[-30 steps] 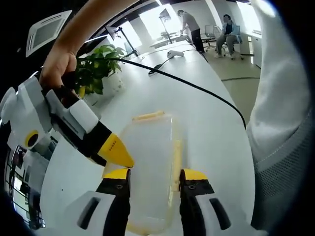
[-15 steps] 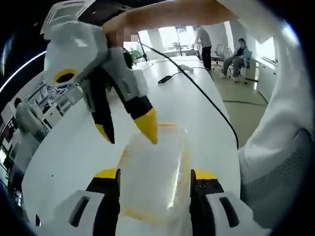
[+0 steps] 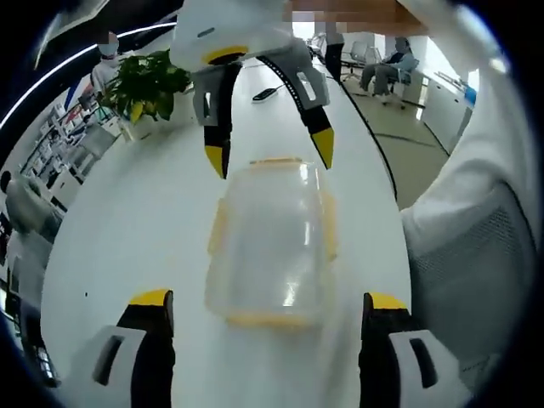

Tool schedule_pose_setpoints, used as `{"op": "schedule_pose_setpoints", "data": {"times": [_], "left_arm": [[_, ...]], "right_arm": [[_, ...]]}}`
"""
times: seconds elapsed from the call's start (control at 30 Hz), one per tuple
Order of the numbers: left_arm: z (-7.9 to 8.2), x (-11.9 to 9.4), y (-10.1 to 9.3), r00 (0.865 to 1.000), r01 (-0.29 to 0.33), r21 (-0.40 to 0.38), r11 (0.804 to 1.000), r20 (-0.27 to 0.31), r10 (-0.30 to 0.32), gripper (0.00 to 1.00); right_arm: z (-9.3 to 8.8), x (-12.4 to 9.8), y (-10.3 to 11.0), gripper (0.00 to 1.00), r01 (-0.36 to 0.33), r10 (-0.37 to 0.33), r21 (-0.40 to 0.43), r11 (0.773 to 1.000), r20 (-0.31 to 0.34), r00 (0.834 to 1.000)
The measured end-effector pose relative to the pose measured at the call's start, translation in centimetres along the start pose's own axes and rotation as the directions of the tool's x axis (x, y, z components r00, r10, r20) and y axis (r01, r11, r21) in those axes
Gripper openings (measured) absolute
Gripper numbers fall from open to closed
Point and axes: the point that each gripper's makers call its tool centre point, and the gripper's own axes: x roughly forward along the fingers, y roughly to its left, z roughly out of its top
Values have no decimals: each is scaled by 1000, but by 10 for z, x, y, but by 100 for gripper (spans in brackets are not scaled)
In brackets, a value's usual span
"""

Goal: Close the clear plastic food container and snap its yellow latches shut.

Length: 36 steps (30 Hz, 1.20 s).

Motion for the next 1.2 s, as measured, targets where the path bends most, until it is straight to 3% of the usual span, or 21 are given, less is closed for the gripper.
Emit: {"op": "schedule_pose_setpoints", "data": {"times": [0.27, 0.4, 0.47, 0.57, 0.73, 0.8, 1.2], "left_arm": [[9, 20, 4, 999, 43, 0, 999, -14, -43, 85], [4, 31, -2, 996, 73, 47, 996, -52, -71, 83], [4, 34, -3, 996, 78, 55, 995, -56, -75, 77], [1, 36, -6, 993, 100, 26, 995, -64, -98, 73], [1, 35, -6, 993, 106, 36, 994, -60, -104, 73], [1, 35, -6, 993, 107, 33, 994, -56, -105, 73], [0, 34, -5, 996, 93, 25, 995, -7, -93, 73]], "right_arm": [[-6, 6, -10, 67, 46, -46, 13, 999, -8, 999], [-2, 6, -7, 65, 22, -23, 28, 999, 12, 1000], [-1, 6, -6, 65, 12, -12, 23, 1000, 12, 1000], [0, 7, -5, 65, 4, -4, 20, 1000, 8, 1000], [1, 11, 1, 71, -13, 13, 19, 1000, 3, 1000], [0, 14, -3, 69, 13, -14, -5, 1000, -13, 1000], [0, 23, -3, 73, 13, -14, -21, 1000, -22, 1000]]}}
